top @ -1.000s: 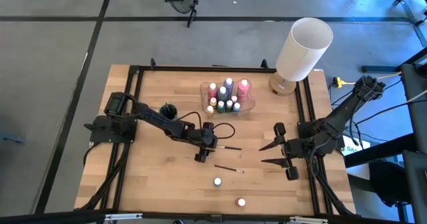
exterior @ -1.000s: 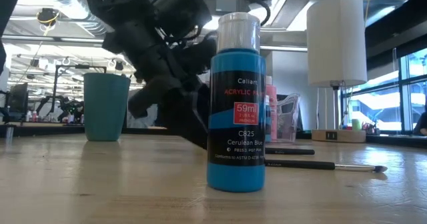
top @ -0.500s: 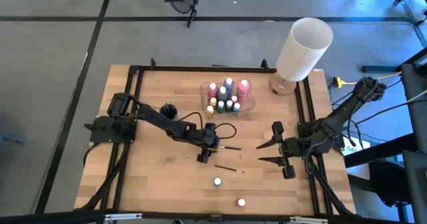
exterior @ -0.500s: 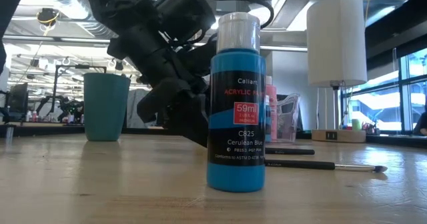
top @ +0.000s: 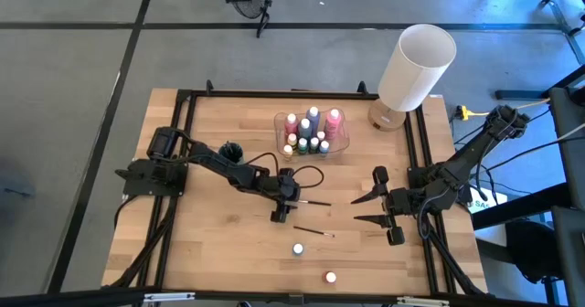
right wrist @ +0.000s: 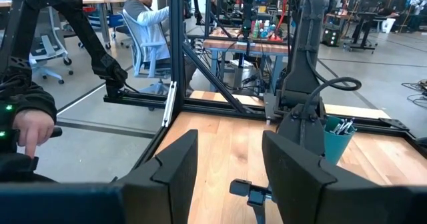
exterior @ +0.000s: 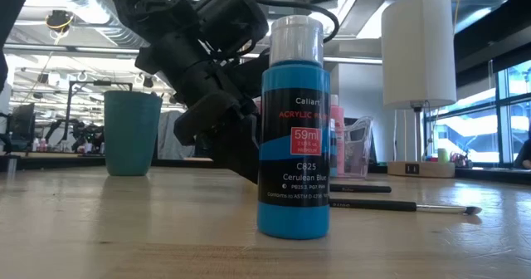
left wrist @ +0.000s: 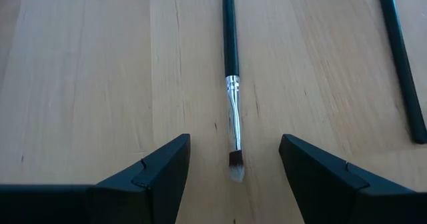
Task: Pick & Place Paint Supplies
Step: Put the black paint brush into the green cup
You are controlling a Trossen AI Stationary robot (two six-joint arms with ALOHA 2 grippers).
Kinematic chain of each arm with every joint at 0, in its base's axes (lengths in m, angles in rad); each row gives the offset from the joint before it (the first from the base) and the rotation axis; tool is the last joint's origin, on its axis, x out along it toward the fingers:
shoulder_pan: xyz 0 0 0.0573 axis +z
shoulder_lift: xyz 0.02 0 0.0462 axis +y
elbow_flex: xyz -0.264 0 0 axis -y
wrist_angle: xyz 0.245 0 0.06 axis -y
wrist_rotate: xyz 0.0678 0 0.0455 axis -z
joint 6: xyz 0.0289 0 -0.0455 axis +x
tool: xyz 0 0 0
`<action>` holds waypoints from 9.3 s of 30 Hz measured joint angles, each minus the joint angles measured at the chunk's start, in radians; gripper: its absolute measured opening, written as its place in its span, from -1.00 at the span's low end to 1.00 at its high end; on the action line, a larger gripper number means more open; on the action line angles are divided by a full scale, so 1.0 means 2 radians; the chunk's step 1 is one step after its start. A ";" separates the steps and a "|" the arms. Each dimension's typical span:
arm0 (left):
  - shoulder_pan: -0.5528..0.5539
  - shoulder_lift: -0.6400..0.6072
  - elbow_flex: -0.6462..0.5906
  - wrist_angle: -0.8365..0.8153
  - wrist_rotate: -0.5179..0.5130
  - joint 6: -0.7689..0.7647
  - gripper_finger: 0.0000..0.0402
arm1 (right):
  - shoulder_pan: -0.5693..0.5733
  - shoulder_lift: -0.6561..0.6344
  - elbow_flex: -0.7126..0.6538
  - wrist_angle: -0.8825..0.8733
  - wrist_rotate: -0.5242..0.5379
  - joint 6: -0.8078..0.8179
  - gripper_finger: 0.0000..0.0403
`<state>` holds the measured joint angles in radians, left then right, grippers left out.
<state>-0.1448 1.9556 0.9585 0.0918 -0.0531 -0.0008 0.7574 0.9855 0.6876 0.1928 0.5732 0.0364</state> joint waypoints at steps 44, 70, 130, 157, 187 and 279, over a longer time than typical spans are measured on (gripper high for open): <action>0.002 0.000 0.000 -0.005 0.008 -0.008 0.16 | 0.000 0.000 0.000 0.000 -0.029 0.000 -0.16; 0.008 -0.002 0.000 -0.020 0.025 -0.021 -0.14 | 0.000 0.000 0.000 0.015 -0.030 0.000 -0.16; -0.009 -0.032 0.005 -0.061 -0.014 -0.015 -0.99 | 0.000 0.000 0.000 0.017 -0.031 0.000 -0.16; -0.139 -0.120 0.207 -0.599 -0.336 -0.041 -0.99 | 0.000 0.000 0.000 0.017 -0.030 0.001 -0.16; -0.136 -0.270 0.235 -0.831 -0.565 0.347 -0.99 | -0.023 0.000 0.000 0.012 0.050 -0.028 -0.16; -0.108 -0.517 0.002 -0.831 -0.510 0.393 -0.99 | -0.134 0.015 0.000 0.021 0.036 0.056 -0.16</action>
<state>-0.3606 0.9208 0.9630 -1.5707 -1.0734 0.7844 0.4889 1.0157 0.6880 0.2355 0.6460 0.1479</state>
